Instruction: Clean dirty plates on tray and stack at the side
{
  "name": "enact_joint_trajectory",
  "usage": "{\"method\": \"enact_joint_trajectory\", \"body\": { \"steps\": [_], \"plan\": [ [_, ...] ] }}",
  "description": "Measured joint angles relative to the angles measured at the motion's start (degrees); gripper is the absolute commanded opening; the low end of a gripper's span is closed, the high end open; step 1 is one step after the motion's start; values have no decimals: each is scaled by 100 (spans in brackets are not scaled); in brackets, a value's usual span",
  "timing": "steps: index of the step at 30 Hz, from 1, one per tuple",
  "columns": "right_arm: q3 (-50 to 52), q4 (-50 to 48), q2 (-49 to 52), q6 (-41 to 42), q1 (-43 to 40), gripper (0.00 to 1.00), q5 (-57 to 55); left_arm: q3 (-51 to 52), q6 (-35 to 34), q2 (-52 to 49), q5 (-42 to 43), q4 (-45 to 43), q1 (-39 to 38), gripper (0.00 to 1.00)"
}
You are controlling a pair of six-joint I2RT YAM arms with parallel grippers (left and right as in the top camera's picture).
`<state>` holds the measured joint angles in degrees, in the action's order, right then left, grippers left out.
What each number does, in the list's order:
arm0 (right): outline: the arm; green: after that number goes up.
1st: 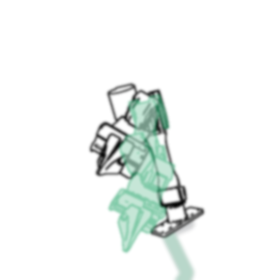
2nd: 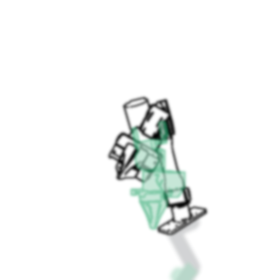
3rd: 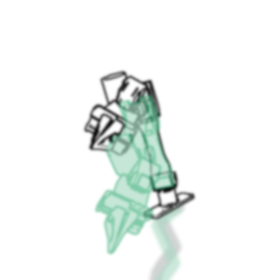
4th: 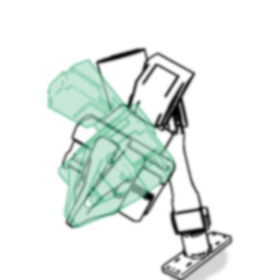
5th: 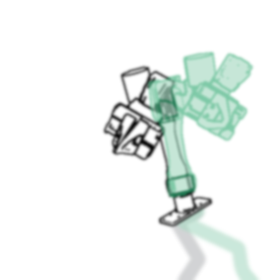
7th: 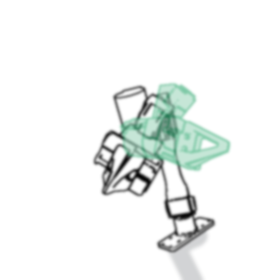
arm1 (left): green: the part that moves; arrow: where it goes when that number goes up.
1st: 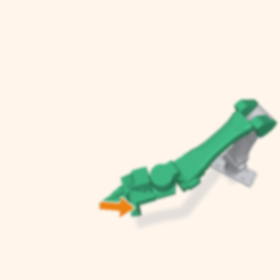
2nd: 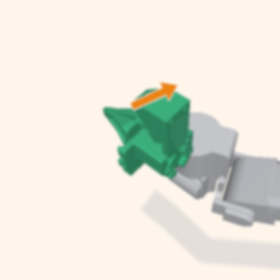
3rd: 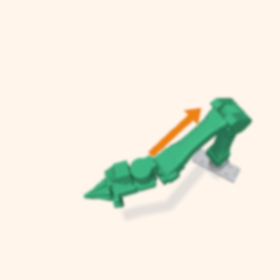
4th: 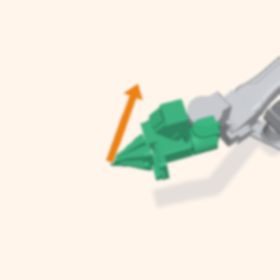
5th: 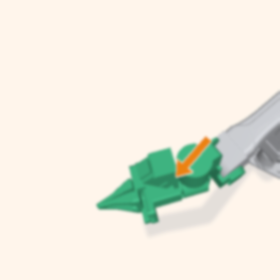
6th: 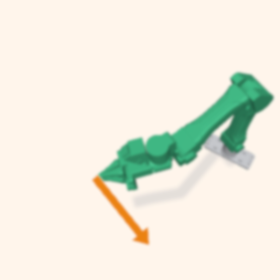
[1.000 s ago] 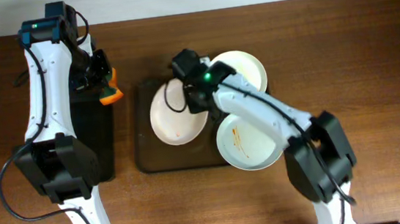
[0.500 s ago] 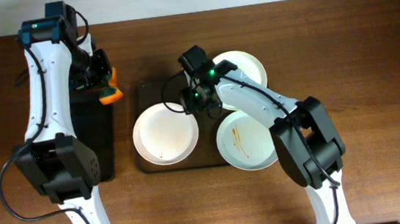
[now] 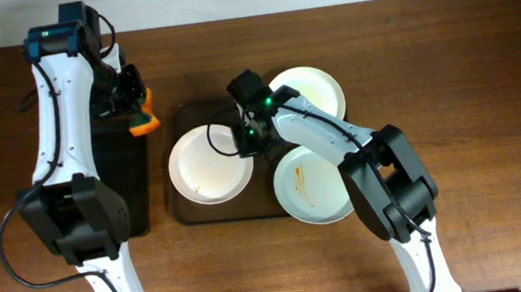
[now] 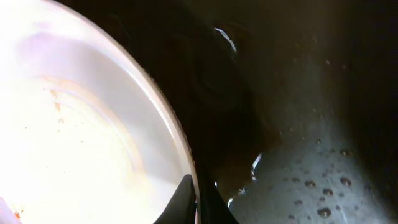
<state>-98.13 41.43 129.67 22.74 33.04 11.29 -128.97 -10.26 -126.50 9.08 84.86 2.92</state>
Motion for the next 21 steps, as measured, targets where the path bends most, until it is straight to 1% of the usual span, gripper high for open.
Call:
{"method": "enact_joint_trajectory", "body": {
  "steps": [5, 9, 13, 16, 19, 21],
  "plan": [
    [-31, 175, 0, 859, -85, 4, -87, 61, 2, 0, -2, -26, -181, 0],
    [-46, 227, 0, 1419, -190, 4, -179, 564, 2, 0, -4, -223, -553, 0],
    [-50, 225, 0, 1587, -195, 4, -223, 1346, 0, 0, -2, -531, -868, 0],
    [-52, 216, 0, 1626, -223, 4, -236, 1943, 2, 0, 0, -933, -994, 0],
    [-55, 205, 0, 1635, -267, 4, -245, 2649, -50, -2, -28, -1646, -1145, 0],
    [-55, 205, 0, 1633, -273, 4, -262, 3051, -291, -2, -164, -2022, -1226, 0]
  ]
}}
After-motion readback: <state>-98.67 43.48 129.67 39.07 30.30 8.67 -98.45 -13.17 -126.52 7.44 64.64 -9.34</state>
